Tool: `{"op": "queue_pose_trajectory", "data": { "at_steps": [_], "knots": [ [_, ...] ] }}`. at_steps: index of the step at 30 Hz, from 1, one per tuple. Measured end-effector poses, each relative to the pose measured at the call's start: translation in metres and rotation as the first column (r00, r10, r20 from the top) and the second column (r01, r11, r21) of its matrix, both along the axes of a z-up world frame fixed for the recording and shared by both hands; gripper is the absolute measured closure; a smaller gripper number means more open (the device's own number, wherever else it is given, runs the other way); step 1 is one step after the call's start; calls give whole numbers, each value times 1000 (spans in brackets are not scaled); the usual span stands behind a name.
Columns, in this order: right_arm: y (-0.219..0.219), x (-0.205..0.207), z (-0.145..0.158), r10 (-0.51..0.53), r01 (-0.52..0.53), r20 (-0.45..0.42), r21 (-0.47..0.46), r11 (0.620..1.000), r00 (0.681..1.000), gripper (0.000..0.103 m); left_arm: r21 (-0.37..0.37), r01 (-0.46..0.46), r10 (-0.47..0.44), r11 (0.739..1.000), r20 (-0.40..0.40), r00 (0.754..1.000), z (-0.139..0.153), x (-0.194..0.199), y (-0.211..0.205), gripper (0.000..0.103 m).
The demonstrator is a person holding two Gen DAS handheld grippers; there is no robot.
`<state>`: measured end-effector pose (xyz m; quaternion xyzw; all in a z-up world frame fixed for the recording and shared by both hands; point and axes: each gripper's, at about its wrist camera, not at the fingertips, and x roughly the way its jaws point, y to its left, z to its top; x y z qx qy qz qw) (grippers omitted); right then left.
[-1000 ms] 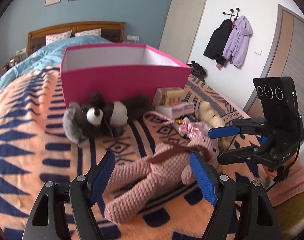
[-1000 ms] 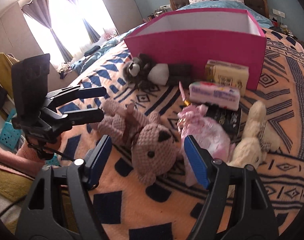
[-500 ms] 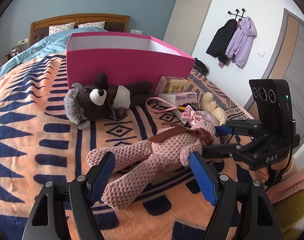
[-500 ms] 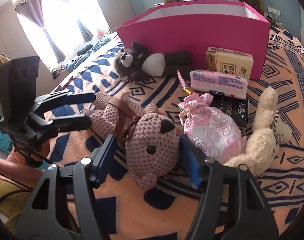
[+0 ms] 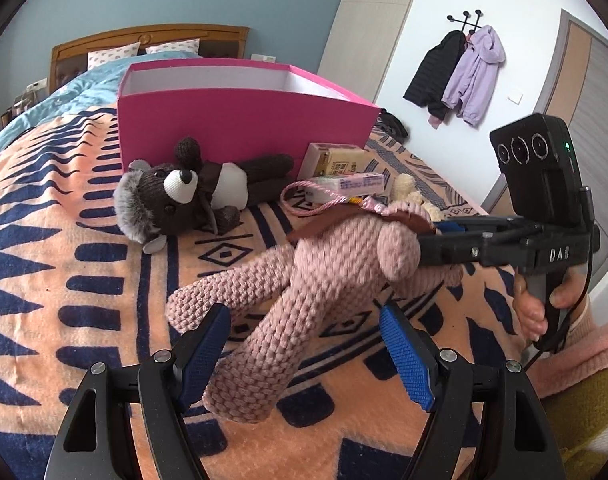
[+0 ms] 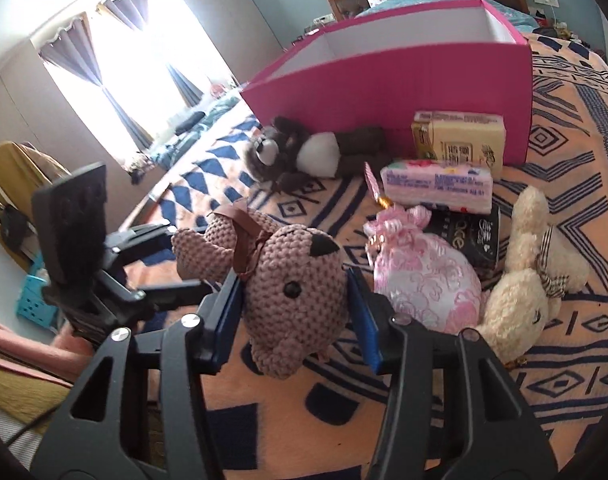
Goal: Organize objects
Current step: 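Grasp the pink knitted teddy bear with the left gripper, then carry the pink teddy bear into the pink box and release it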
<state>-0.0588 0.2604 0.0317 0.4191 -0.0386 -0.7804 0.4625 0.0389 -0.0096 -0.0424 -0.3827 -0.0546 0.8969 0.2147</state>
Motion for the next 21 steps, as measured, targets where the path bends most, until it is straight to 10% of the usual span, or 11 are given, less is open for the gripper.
{"op": "queue_pose_trajectory", "data": {
  "at_steps": [6,21],
  "knots": [
    [-4,0,17,18,-19,-25,-36,999,1000,50,14,6,-6,1000,-17,1000,9,-3,3,57],
    [-23,-35,85,35,-54,-185,-98,994,982,50,-31,-6,0,999,-182,983,82,-36,2,58]
  ]
}}
